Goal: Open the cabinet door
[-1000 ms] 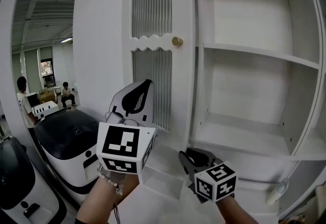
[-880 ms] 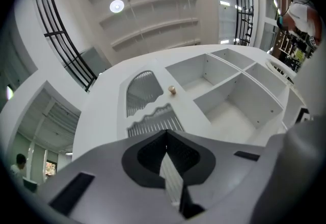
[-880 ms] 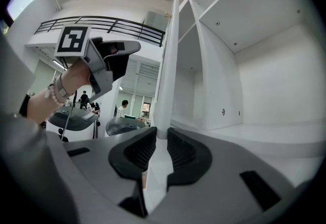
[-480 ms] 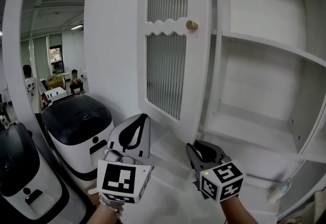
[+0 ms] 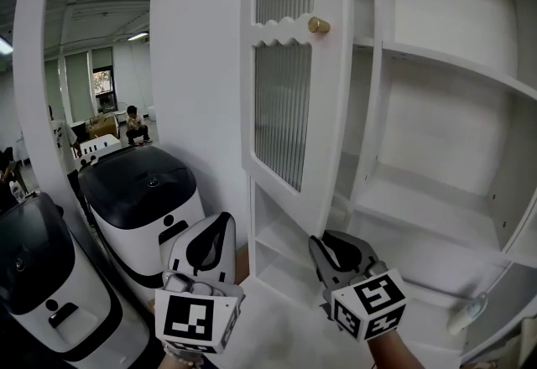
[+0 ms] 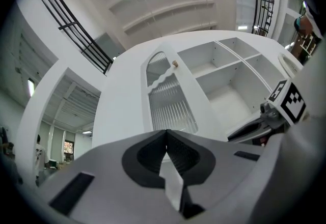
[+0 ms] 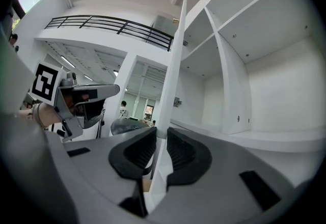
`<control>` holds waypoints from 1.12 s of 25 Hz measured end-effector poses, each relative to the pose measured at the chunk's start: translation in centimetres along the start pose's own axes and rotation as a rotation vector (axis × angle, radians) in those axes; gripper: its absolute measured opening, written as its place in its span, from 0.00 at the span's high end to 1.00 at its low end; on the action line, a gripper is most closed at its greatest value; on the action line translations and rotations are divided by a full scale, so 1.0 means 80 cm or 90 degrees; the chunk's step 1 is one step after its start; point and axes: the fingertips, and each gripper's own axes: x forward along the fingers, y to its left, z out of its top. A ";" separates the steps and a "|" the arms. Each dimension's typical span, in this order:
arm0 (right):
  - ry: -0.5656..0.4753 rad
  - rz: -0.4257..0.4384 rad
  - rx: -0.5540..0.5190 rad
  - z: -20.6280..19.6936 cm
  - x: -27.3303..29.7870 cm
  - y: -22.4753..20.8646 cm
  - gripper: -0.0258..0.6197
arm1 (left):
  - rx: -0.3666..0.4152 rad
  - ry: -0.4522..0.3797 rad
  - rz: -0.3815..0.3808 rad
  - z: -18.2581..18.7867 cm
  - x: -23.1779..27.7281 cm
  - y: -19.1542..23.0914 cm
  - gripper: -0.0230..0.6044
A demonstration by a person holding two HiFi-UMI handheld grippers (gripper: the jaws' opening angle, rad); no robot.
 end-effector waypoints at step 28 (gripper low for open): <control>-0.032 0.101 -0.026 0.022 0.004 0.083 0.85 | -0.026 0.070 0.072 -0.041 -0.072 0.039 0.96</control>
